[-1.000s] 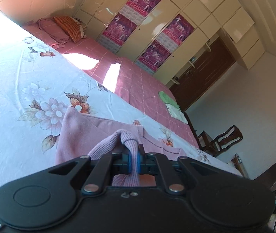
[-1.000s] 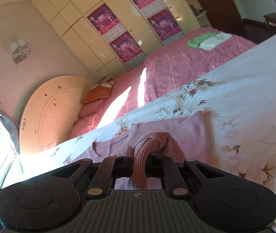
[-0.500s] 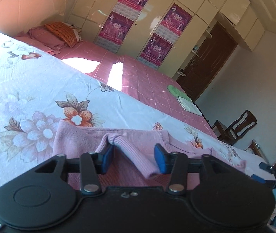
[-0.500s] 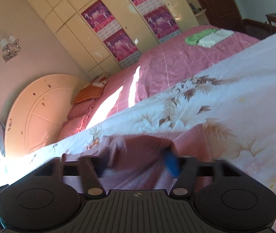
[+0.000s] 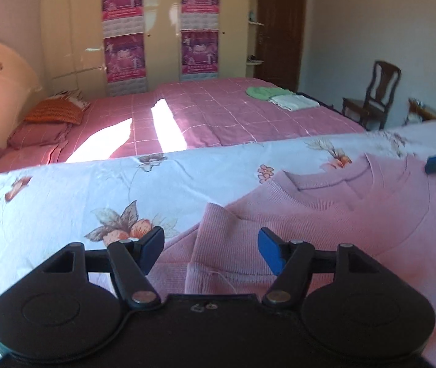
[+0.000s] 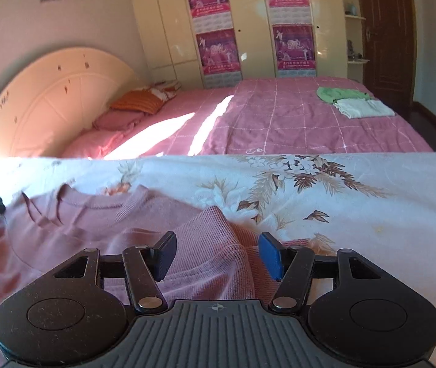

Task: Fold small clothes
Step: 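Lift the hem with both tools and fold it up toward the collar, then release the hem and smooth the folded sweater with both open tools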

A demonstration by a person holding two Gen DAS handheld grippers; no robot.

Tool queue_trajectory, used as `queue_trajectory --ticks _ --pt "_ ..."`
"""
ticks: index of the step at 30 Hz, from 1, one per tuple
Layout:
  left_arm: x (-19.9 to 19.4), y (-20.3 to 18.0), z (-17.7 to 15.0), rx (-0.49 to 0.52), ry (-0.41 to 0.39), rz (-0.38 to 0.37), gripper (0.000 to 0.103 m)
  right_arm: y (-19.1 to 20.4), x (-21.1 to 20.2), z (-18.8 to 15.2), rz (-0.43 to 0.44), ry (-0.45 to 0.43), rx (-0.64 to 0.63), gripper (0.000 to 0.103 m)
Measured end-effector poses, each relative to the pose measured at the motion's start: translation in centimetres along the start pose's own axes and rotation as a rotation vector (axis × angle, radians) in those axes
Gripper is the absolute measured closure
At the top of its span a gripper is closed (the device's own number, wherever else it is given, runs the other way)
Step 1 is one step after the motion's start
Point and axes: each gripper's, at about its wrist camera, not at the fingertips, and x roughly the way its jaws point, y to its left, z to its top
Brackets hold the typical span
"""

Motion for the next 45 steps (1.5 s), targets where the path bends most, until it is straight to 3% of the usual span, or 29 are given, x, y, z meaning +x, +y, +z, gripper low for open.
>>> queue_trajectory --ticks 2,3,4,5,6,8,9,10,12,14,21,24,27,31,32,33,34,35,36,38,39,41,43,45 --pt "1.4 -1.0 0.0 0.075 0.050 0.015 0.044 0.6 1.7 -0.6 -0.024 0.037 -0.068 0.045" --pt "1.8 -1.3 -0.1 0.093 0.058 0.010 0.053 0.9 2.2 -0.8 -0.019 0.045 -0.093 0.062" --pt "1.8 -1.5 -0.2 0.101 0.049 0.003 0.061 1.0 2.3 -0.9 -0.026 0.043 -0.110 0.067" --pt "1.7 -1.8 -0.5 0.111 0.036 0.009 0.092 1.2 2.4 -1.0 -0.036 0.035 -0.122 0.079" --pt "1.4 -2.0 -0.6 0.114 0.014 0.029 0.100 1.2 2.2 -1.1 -0.045 0.021 -0.131 0.094" --pt "-1.2 -0.4 -1.3 -0.014 -0.164 0.025 0.100 0.9 0.3 -1.2 -0.057 -0.099 -0.103 0.094" --pt "-1.9 0.6 -1.7 -0.099 -0.197 0.029 0.100 0.0 -1.0 -1.1 -0.036 -0.163 -0.031 0.094" --pt "-1.8 2.1 -2.0 -0.220 -0.190 0.038 0.100 -0.9 -1.7 -1.1 -0.024 -0.198 0.047 0.094" --pt "-0.1 3.9 -3.1 -0.373 -0.124 0.044 0.100 -2.2 0.4 -1.5 -0.047 -0.117 0.114 0.094" --pt "0.9 3.4 -2.9 -0.354 -0.083 0.066 0.100 -2.1 2.2 -1.6 -0.067 -0.053 0.122 0.094" --pt "-0.4 3.5 -1.1 -0.287 -0.104 0.066 0.100 -2.0 1.0 -1.2 -0.073 -0.105 0.115 0.094" --pt "1.6 3.0 -1.5 -0.263 -0.022 0.086 0.099 -1.7 1.6 -1.3 -0.094 -0.071 0.097 0.094" --pt "2.0 2.9 -1.7 -0.276 -0.011 0.100 0.099 -1.5 2.4 -1.8 -0.109 -0.048 0.087 0.094" --pt "1.8 2.7 -1.8 -0.246 -0.013 0.097 0.091 -1.7 2.7 -2.0 -0.107 -0.039 0.095 0.094" --pt "1.6 2.7 -1.8 -0.247 -0.021 0.084 0.074 -1.9 2.6 -1.9 -0.099 -0.036 0.099 0.092" --pt "1.1 2.7 -1.8 -0.254 -0.025 0.097 0.039 -1.8 2.3 -1.7 -0.113 -0.041 0.099 0.074" --pt "0.4 2.5 -1.7 -0.255 -0.031 0.140 0.022 -1.5 1.6 -1.6 -0.137 -0.059 0.084 0.061" --pt "-0.9 1.8 -1.6 -0.239 -0.077 0.189 0.015 -0.8 0.4 -1.6 -0.158 -0.102 0.057 0.036" --pt "-2.3 0.9 -1.4 -0.218 -0.129 0.187 0.018 -0.1 -0.7 -1.6 -0.136 -0.134 0.024 0.034" --pt "-3.9 -1.9 -0.9 -0.200 -0.162 0.072 0.019 1.9 -2.0 -1.8 -0.037 -0.151 -0.010 0.039" --pt "-4.3 -4.2 -0.6 -0.173 -0.163 0.019 0.021 3.3 -2.2 -1.9 0.014 -0.146 -0.034 0.059" --pt "-4.3 -8.8 -0.8 -0.106 -0.164 -0.044 0.022 7.0 -1.8 -2.7 0.106 -0.119 -0.093 0.077" --pt "-3.5 -12.4 -1.6 -0.054 -0.135 -0.094 0.022 10.5 -1.1 -3.8 0.172 -0.091 -0.150 0.077" --pt "-2.3 -14.7 -2.8 0.004 -0.088 -0.083 0.021 12.9 -0.2 -5.0 0.174 -0.058 -0.215 0.077"
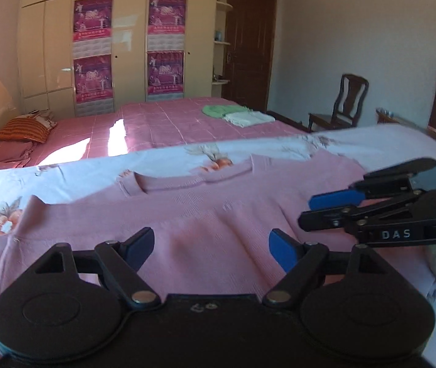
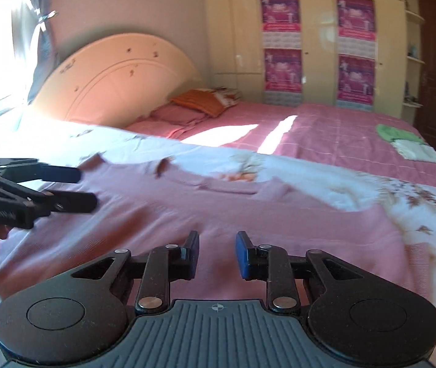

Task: Fold small clothes
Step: 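Release the hem and smooth the folded sweater with both open tools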

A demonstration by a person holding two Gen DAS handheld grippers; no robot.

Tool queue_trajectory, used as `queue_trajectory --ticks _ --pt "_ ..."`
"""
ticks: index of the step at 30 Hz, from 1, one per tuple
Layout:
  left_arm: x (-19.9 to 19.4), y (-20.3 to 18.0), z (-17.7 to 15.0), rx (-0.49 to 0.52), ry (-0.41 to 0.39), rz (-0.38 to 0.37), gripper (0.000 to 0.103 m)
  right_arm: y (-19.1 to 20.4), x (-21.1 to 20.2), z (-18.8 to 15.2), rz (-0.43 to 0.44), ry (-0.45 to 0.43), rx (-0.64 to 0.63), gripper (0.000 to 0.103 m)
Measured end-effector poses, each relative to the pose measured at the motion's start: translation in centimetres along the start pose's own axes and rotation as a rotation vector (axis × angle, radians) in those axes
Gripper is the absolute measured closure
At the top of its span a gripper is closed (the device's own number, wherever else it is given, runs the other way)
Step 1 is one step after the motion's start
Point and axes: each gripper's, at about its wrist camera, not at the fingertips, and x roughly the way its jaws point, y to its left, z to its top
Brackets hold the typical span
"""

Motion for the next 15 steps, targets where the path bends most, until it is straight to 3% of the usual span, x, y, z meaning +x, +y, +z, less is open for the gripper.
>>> queue_trajectory --ticks 2,3,5,7,9,15 --pt "1.3 -0.6 -1.7 0.060 0.074 0.043 0.019 0.1 1.0 -0.9 -0.043 0.043 0.010 0.076" --pt "0.8 -0.1 -2.3 0.067 0.050 0.047 0.016 -0.9 0.9 -1.2 -0.036 0.040 0.066 0.075" --pt "-0.1 1.6 -2.4 0.026 0.066 0.066 0.009 -2.7 0.1 -1.5 -0.090 0.041 0.149 0.075" --pt "-1.7 3.4 -3.0 -0.039 0.047 0.082 0.009 -3.8 -1.4 -2.0 -0.146 0.056 0.154 0.075" --pt "-3.4 3.9 -3.3 -0.070 0.056 0.118 0.018 -3.9 -3.2 -2.4 -0.127 0.055 0.170 0.075" --pt "-6.9 -1.7 -3.8 -0.082 -0.036 0.072 0.011 2.8 -6.7 -3.5 -0.043 -0.019 0.126 0.075"
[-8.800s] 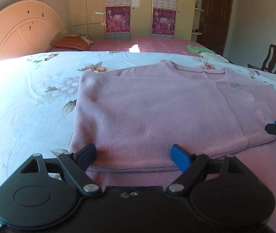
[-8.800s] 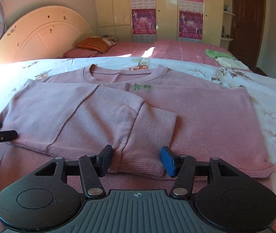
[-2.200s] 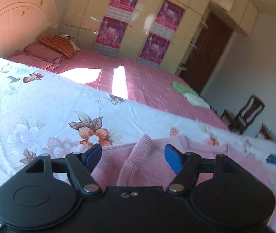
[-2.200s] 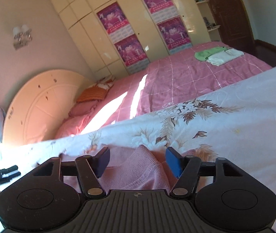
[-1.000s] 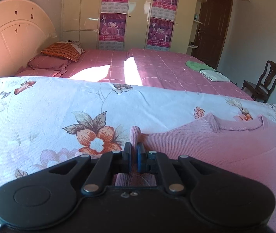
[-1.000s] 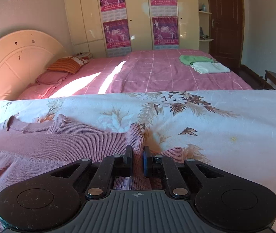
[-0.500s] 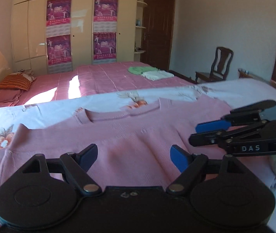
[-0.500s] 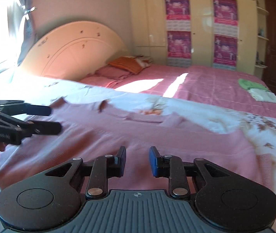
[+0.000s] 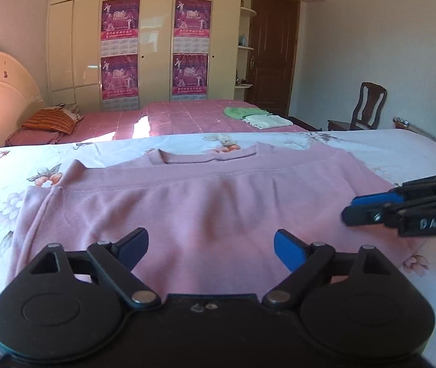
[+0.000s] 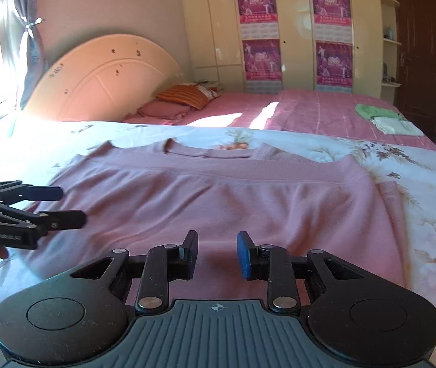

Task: Fold small clothes
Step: 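Release the hem and smooth the folded sweater with both open tools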

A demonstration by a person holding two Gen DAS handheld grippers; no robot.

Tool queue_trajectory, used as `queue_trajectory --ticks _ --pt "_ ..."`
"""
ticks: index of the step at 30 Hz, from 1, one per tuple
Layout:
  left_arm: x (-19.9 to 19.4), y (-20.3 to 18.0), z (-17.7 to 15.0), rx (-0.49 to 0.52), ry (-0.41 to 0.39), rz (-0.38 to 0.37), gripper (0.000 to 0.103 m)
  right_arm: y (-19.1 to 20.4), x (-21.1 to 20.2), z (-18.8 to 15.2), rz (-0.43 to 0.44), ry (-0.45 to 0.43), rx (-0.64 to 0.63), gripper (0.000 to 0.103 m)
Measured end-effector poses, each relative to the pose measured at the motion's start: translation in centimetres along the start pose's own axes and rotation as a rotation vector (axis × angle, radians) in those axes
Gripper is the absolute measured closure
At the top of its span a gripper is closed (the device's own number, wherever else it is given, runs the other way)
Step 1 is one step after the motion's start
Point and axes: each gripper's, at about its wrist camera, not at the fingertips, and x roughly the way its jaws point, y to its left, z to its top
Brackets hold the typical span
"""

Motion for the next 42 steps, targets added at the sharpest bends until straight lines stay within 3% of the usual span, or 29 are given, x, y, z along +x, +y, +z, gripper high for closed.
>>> queue_trajectory --ticks 2,4,9,13,17,20,24,28,34,36,39,42 --pt "0.6 -1.5 -0.6 0.004 0.028 -0.007 0.011 2.3 0.4 -1.3 0.004 0.014 -0.040 0.075" --pt "1.9 -2.2 -1.6 0.010 0.120 0.022 0.013 3.7 1.6 -2.6 -0.044 0.078 -0.086 0.075" --pt "1.0 -1.6 -2.3 0.002 0.108 0.050 0.013 4.2 1.6 -3.7 -0.088 0.085 -0.123 0.075" --pt "-2.1 1.8 -2.7 -0.057 0.055 0.123 0.012 2.2 -1.0 -3.1 -0.135 0.044 -0.081 0.075" --pt "-3.0 6.6 -4.8 -0.131 0.137 0.234 0.012 -2.1 -1.9 -4.9 -0.269 0.120 -0.022 0.075" --pt "-4.3 8.4 -5.0 -0.184 0.110 0.225 0.015 -3.9 -3.2 -5.4 -0.236 0.106 0.022 0.075" --pt "-4.0 8.0 -4.6 -0.154 0.130 0.246 0.016 -3.5 -3.5 -4.9 -0.253 0.109 0.016 0.075" --pt "-3.9 7.6 -4.7 -0.151 0.129 0.245 0.015 -5.1 -4.2 -5.1 -0.343 0.107 0.085 0.075" --pt "-3.8 7.4 -4.6 -0.129 0.140 0.259 0.015 -6.0 -4.5 -5.1 -0.340 0.122 0.099 0.075" --pt "-4.1 6.8 -3.5 -0.110 0.111 0.263 0.014 -5.6 -5.2 -4.4 -0.346 0.080 0.110 0.075" --pt "-3.3 5.7 -1.3 -0.107 0.053 0.225 0.011 -4.5 -4.8 -2.3 -0.290 -0.002 0.124 0.075" --pt "-0.5 3.7 0.5 -0.103 0.061 0.161 0.010 -2.4 -1.9 -0.3 -0.206 -0.013 0.115 0.075"
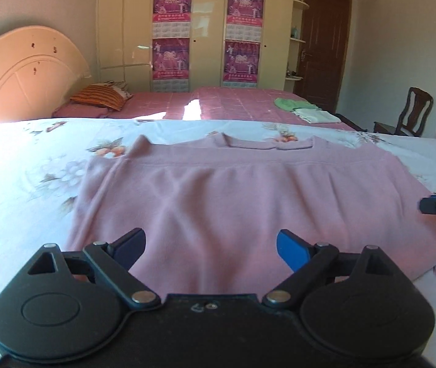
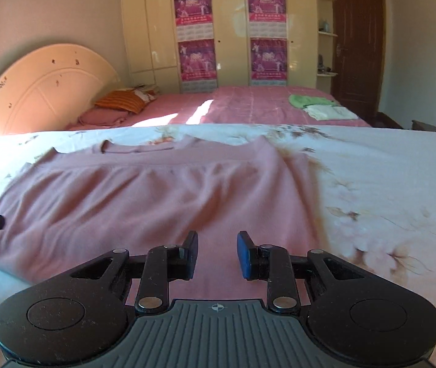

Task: Fold small clothes
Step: 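Release the hem and smooth the folded sweater with both open tools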

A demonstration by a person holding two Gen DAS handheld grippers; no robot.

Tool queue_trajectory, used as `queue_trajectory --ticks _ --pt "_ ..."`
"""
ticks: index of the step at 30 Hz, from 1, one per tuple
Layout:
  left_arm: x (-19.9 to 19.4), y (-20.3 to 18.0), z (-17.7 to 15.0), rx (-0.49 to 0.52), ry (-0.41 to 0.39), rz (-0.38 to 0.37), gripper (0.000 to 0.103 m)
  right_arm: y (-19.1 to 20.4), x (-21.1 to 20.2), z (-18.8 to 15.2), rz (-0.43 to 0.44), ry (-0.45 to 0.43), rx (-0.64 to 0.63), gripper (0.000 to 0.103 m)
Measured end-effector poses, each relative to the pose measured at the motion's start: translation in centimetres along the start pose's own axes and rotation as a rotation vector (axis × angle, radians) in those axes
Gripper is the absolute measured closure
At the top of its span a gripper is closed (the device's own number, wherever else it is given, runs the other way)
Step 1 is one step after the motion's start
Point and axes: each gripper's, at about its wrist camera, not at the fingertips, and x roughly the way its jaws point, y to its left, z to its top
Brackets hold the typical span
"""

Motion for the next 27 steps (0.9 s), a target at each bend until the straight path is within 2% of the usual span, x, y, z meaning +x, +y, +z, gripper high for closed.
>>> queue_trajectory --ticks 3,5,6,8,11,14,15,16,17,18,21,24,27 --pt "2.4 -2.8 0.3 0.035 0.027 -0.051 0.010 2.9 2.6 0.2 0.062 0.019 -0.043 0.075" --pt "4.1 -3.7 -0.4 0.048 0.076 -0.065 0.008 3.6 4.3 -0.6 0.054 0.075 -0.058 0.075" --pt "4.9 -3.9 -1.0 0.062 0.095 -0.057 0.003 3.5 4.5 -1.2 0.041 0.065 -0.065 0.075" --pt "4.8 -3.4 -1.5 0.055 0.069 -0.073 0.002 3.1 4.3 -1.5 0.049 0.059 -0.065 0.075" --pt "3.7 -2.8 -1.4 0.063 0.076 -0.062 0.003 1.9 3.4 -1.1 0.055 0.060 -0.039 0.075" --pt "1.3 -1.6 -1.9 0.065 0.033 -0.021 0.004 0.5 1.6 -0.8 0.035 0.001 -0.030 0.075" --pt "1.2 -1.2 -2.4 0.069 0.042 -0.002 0.003 0.2 1.4 -1.1 0.016 0.005 -0.042 0.075" --pt "1.6 -0.7 -2.9 0.069 0.087 0.015 0.003 -0.1 1.8 -1.5 -0.014 0.038 -0.060 0.075" --pt "2.0 -0.1 -3.5 0.064 0.098 0.013 0.001 -0.5 2.5 -2.1 -0.048 0.085 -0.075 0.075" --pt "1.8 0.0 -3.7 0.062 0.075 0.004 0.000 -0.8 2.4 -2.6 -0.037 0.058 -0.078 0.075" --pt "1.9 -0.4 -2.8 0.068 0.114 0.026 0.001 -0.7 1.9 -2.0 -0.043 0.074 -0.065 0.075" --pt "0.9 -0.7 -2.2 0.053 0.136 0.044 0.005 -0.6 -0.2 -1.6 -0.045 0.050 -0.030 0.075" --pt "-1.1 -0.5 -2.5 0.043 0.138 0.040 0.005 0.0 -3.0 -1.9 -0.034 0.039 -0.049 0.075"
